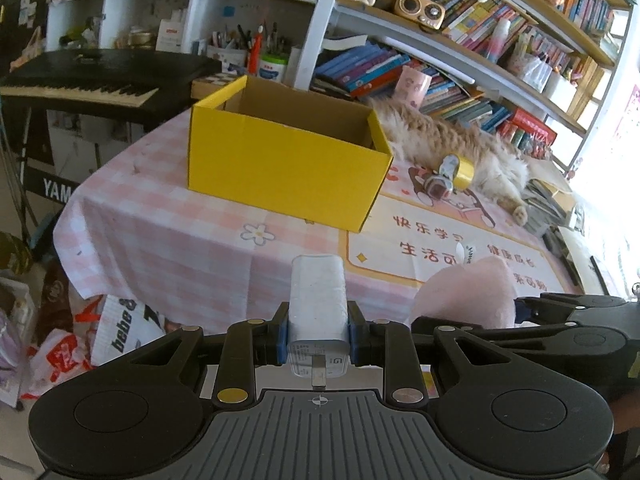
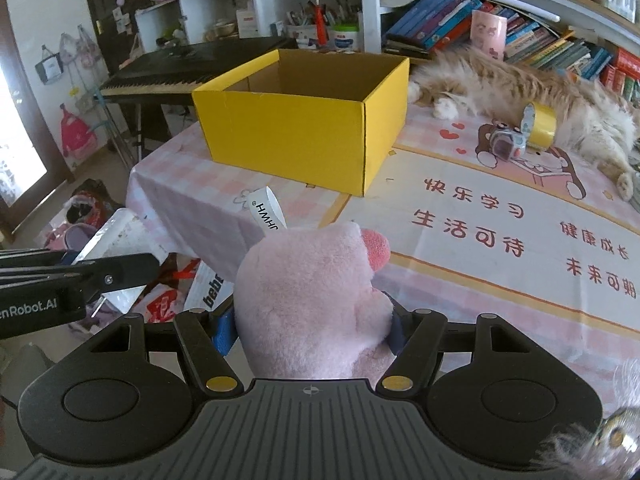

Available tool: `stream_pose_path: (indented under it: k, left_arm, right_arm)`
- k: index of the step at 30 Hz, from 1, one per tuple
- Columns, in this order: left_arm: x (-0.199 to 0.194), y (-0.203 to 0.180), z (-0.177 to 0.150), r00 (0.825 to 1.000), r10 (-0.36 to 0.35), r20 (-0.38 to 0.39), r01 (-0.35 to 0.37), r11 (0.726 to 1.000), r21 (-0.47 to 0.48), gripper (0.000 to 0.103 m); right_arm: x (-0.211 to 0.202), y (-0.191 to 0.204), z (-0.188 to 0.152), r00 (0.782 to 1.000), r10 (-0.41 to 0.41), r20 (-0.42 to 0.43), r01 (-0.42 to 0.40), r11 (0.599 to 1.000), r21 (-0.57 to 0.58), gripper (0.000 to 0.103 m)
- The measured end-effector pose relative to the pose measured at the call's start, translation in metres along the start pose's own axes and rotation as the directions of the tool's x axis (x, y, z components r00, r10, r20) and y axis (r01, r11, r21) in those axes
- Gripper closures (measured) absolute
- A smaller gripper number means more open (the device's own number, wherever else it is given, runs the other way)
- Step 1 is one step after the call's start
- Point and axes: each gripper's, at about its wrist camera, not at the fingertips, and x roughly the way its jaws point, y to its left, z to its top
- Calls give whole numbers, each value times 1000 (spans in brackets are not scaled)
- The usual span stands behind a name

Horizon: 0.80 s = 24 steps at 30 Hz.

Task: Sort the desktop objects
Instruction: 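Lift the pig and charger and carry both toward the yellow box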

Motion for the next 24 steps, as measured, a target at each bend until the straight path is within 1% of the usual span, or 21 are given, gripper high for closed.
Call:
stream_pose_path:
  k: [3,7,12,16,20,24]
  left_arm:
    - [7,-1,3,1000,9,-6,-9,1000,-3,78]
    - [16,0,13,999,41,-1,-41,999,-11,78]
    - [33,1,30,998,67,0,-67,997,-30,78]
    - [49,0,49,997,80,17,-79,996,-44,78]
    - [61,-1,76,993,104,57,-102,994,-40,78]
    - [72,-3,106,985,131,116,-129,991,-29,78]
  right_arm:
    - [6,-2,4,1000,6,-4,-6,1000,-17,38]
    - [18,-9,16,1000,25,-10,-25,999,-24,38]
    - [33,-15,38,999,54,-7,-54,996,-67,38]
    - [45,-24,60,998,68,6,-67,994,-91,38]
    - [56,-36,87,996,76,43,-72,993,-96,38]
    - [58,-48,119,988,99,118,-86,991,-105,38]
